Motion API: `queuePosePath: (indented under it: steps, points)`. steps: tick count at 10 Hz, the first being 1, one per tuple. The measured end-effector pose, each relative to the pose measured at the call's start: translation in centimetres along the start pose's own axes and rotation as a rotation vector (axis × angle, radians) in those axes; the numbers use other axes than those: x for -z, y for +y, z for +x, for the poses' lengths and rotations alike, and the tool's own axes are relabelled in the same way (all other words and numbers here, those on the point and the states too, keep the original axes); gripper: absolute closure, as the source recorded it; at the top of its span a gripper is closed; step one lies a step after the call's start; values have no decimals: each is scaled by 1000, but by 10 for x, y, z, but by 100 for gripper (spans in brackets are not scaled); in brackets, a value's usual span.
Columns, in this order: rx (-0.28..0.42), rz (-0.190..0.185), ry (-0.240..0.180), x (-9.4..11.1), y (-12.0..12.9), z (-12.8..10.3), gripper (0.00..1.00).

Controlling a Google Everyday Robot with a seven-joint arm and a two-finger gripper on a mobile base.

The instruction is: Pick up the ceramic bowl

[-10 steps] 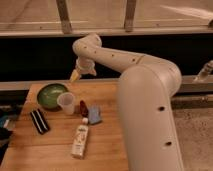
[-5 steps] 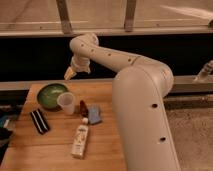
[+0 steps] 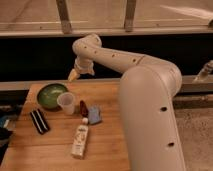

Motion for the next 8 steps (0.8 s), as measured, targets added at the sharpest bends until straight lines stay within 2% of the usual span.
queuePosePath:
  steps: [3,5,6,8]
  points:
    - [12,-45,3,-21,16,-9,20]
    - [28,-104,-8,-43,38,-28,20]
    - [34,-149,-15,-58,52,-36,20]
    - [36,-215,-16,-81,65,-40,20]
